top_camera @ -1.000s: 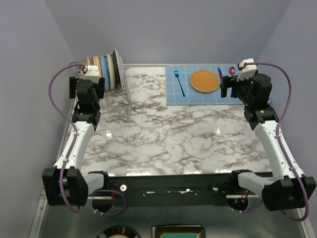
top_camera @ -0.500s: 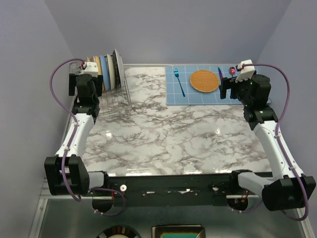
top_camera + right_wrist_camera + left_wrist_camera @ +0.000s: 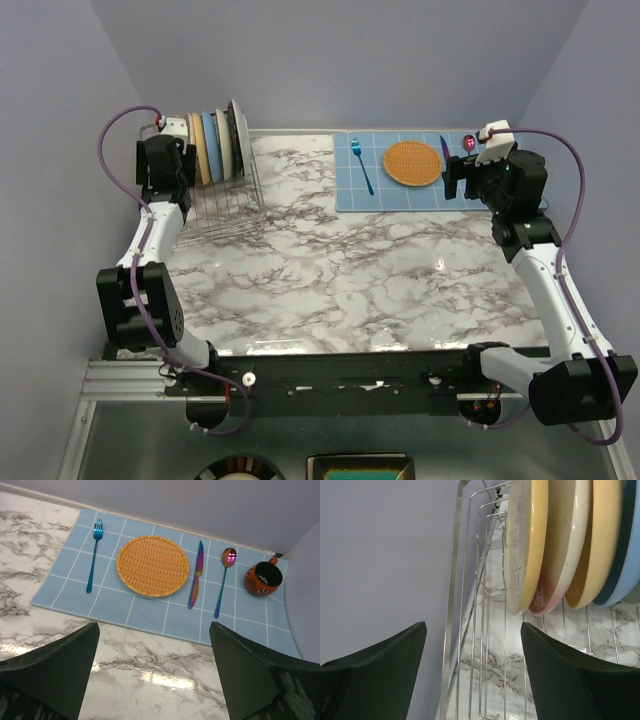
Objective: Unload the plates from the dish rack
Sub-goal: Unload the plate from the dish rack, then place the plate at the center of the board.
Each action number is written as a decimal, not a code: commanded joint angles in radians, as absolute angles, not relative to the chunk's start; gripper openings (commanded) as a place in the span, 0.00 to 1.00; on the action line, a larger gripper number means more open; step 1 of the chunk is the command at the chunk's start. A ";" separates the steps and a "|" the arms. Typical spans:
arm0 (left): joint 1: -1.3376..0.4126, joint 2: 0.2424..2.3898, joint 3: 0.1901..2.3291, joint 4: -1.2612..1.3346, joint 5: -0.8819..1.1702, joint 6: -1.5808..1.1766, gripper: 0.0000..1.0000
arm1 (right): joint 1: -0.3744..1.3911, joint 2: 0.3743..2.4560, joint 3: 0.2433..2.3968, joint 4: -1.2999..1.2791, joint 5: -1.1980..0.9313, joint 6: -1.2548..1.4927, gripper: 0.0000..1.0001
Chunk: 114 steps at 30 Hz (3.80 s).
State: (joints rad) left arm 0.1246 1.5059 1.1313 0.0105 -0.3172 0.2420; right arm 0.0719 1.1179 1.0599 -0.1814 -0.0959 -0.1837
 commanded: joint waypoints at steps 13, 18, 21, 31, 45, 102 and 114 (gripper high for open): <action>0.169 1.650 1.275 0.031 -0.126 0.212 0.79 | 0.072 1.112 1.043 -0.172 -0.124 -0.201 1.00; 0.184 1.698 1.308 0.037 -0.091 0.199 0.77 | 0.072 1.109 1.040 -0.173 -0.127 -0.204 1.00; 0.186 1.719 1.330 0.031 -0.081 0.196 0.76 | 0.072 1.109 1.039 -0.172 -0.126 -0.204 1.00; 0.192 1.758 1.325 0.037 -0.045 0.183 0.69 | 0.072 1.112 1.037 -0.172 -0.129 -0.206 1.00; 0.216 1.853 1.325 0.083 -0.044 0.199 0.49 | 0.072 1.112 1.035 -0.175 -0.137 -0.204 1.00; 0.022 1.184 1.456 -0.636 0.211 0.443 0.00 | 0.074 1.247 1.236 -0.391 -0.276 -0.172 1.00; -0.549 1.040 1.286 -0.670 -0.207 0.450 0.00 | 0.072 1.450 1.706 -0.726 -0.549 -0.097 0.99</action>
State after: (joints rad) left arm -0.4534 1.0988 1.3231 -0.7654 0.0181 0.4347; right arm 0.0719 1.4109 1.6402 -0.5850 -0.3927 -0.1692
